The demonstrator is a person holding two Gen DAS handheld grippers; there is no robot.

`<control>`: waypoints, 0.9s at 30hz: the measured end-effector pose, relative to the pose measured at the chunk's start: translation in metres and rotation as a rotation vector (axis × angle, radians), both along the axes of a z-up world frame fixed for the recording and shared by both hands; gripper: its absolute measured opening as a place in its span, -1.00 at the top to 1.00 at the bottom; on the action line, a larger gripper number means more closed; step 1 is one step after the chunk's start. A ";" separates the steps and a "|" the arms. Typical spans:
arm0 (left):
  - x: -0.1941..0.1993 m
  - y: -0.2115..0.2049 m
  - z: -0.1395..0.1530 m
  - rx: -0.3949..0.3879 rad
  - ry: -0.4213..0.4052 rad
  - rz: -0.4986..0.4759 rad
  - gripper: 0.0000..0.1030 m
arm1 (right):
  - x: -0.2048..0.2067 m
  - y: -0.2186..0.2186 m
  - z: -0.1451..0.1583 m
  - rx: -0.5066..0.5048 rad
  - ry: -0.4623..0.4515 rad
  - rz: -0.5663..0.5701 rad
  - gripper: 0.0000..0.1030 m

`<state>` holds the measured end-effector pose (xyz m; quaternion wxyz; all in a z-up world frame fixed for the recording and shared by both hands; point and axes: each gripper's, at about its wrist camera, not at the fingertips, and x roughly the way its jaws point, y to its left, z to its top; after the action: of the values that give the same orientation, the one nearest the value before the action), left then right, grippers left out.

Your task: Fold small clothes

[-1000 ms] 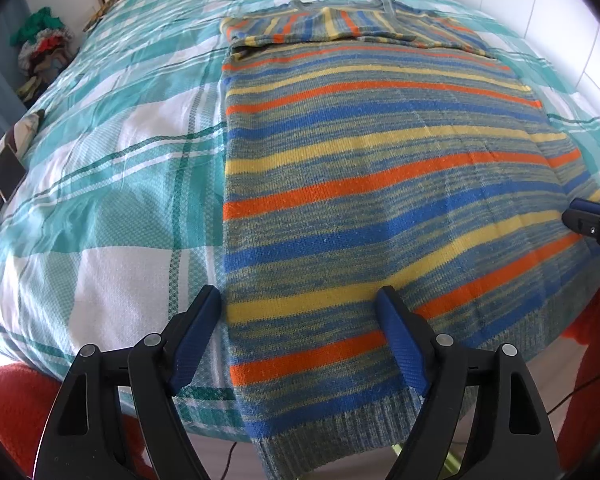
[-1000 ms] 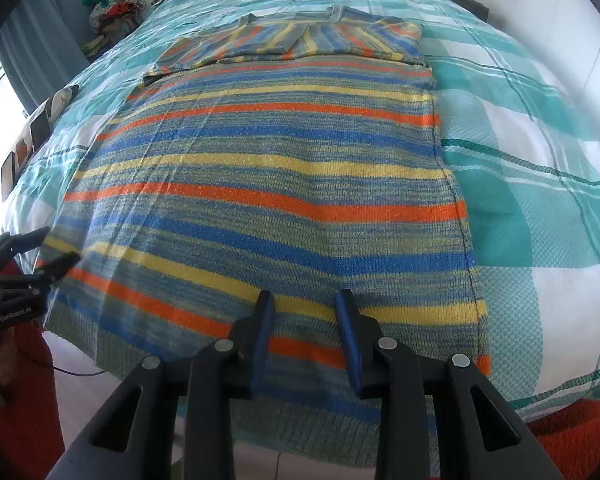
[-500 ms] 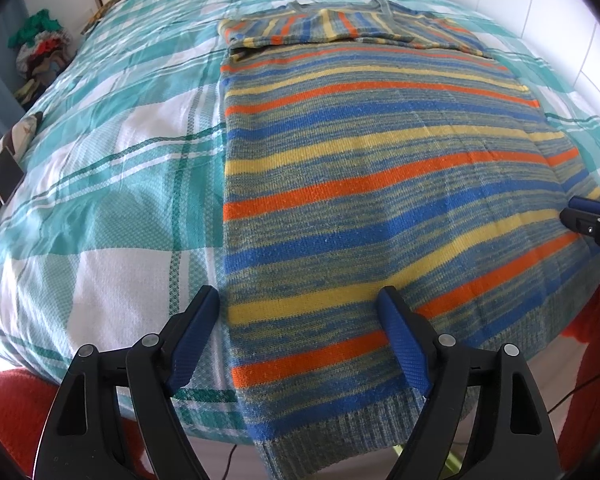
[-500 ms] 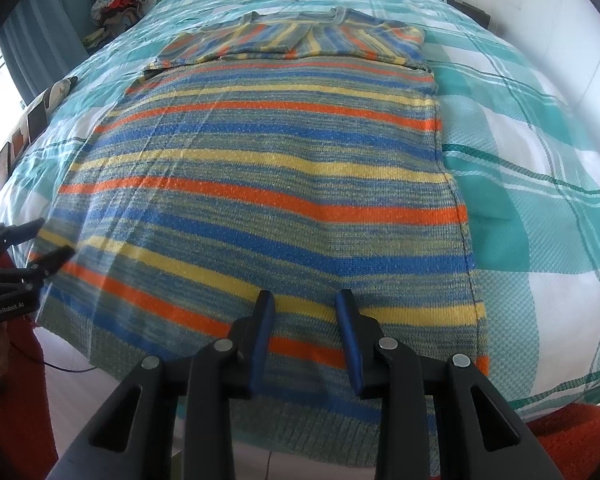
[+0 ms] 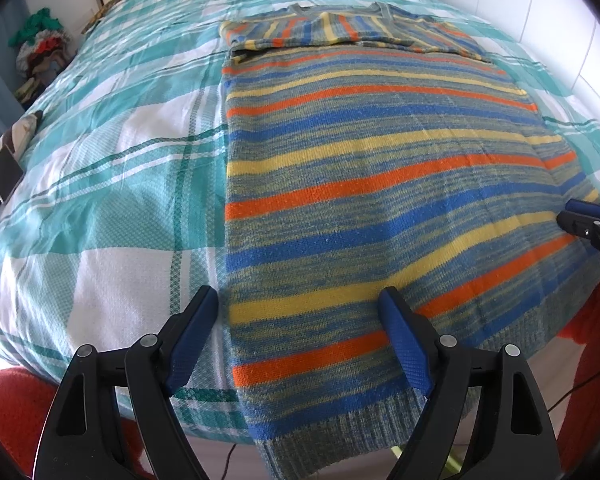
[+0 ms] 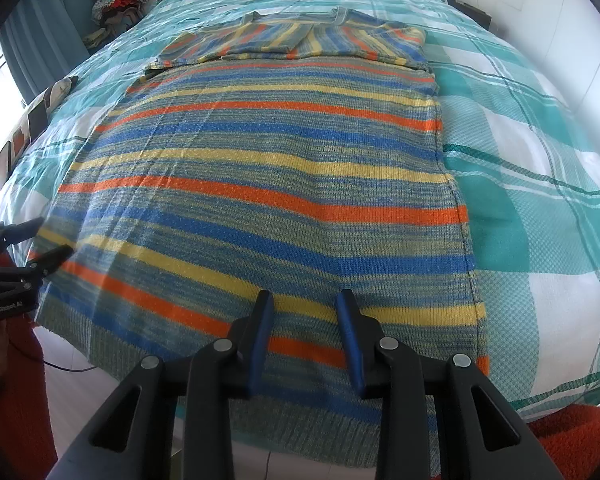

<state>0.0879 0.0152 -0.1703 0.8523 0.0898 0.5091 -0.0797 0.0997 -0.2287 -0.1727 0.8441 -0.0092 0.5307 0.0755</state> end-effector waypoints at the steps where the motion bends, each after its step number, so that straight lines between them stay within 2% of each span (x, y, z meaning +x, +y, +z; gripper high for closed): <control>1: -0.001 0.000 0.000 -0.001 -0.001 0.001 -0.65 | 0.000 0.000 0.000 -0.001 0.000 0.000 0.35; 17: -0.003 0.005 0.006 -0.027 -0.006 0.004 -0.70 | -0.001 -0.001 0.000 0.006 -0.005 -0.004 0.30; 27: -0.007 0.005 0.018 -0.080 -0.039 -0.001 -0.69 | -0.001 -0.001 0.000 0.016 -0.007 -0.007 0.27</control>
<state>0.0813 0.0206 -0.1521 0.8650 0.0576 0.4886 -0.0985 0.0986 -0.2297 -0.1728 0.8463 -0.0010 0.5272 0.0766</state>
